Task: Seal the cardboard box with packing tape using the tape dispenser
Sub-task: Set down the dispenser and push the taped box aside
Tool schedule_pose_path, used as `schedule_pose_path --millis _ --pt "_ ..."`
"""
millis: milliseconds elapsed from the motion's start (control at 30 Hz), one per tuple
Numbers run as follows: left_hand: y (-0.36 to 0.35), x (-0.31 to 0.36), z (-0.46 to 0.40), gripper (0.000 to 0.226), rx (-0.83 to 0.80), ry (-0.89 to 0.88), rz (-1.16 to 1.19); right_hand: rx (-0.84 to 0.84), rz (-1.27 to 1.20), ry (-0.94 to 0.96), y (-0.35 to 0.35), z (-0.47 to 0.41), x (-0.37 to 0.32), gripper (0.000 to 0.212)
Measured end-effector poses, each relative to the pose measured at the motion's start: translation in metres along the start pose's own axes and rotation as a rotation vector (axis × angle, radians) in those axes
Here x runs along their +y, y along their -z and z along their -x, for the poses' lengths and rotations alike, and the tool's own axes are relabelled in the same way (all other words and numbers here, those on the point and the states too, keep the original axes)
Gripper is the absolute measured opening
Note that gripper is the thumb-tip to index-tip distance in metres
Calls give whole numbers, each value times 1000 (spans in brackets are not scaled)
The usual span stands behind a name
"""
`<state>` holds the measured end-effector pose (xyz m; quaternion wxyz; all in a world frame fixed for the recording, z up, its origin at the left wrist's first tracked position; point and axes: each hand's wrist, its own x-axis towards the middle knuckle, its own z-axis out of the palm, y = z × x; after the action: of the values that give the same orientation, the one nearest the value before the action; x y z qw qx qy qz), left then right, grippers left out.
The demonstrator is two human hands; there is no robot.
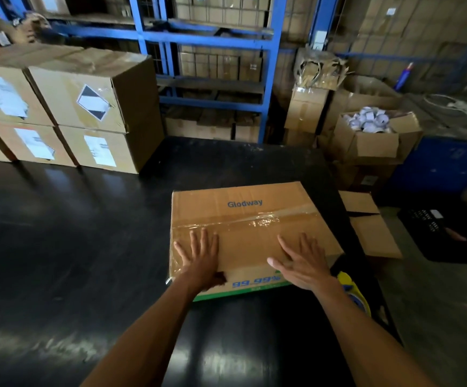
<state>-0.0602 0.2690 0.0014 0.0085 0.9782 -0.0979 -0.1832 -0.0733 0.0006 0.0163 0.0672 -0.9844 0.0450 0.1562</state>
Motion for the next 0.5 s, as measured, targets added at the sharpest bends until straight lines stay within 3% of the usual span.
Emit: schedule_pose_path --millis 500 --pt "7 -47 -32 135 19 -191 -100 47 -61 -186 -16 35 -42 86"
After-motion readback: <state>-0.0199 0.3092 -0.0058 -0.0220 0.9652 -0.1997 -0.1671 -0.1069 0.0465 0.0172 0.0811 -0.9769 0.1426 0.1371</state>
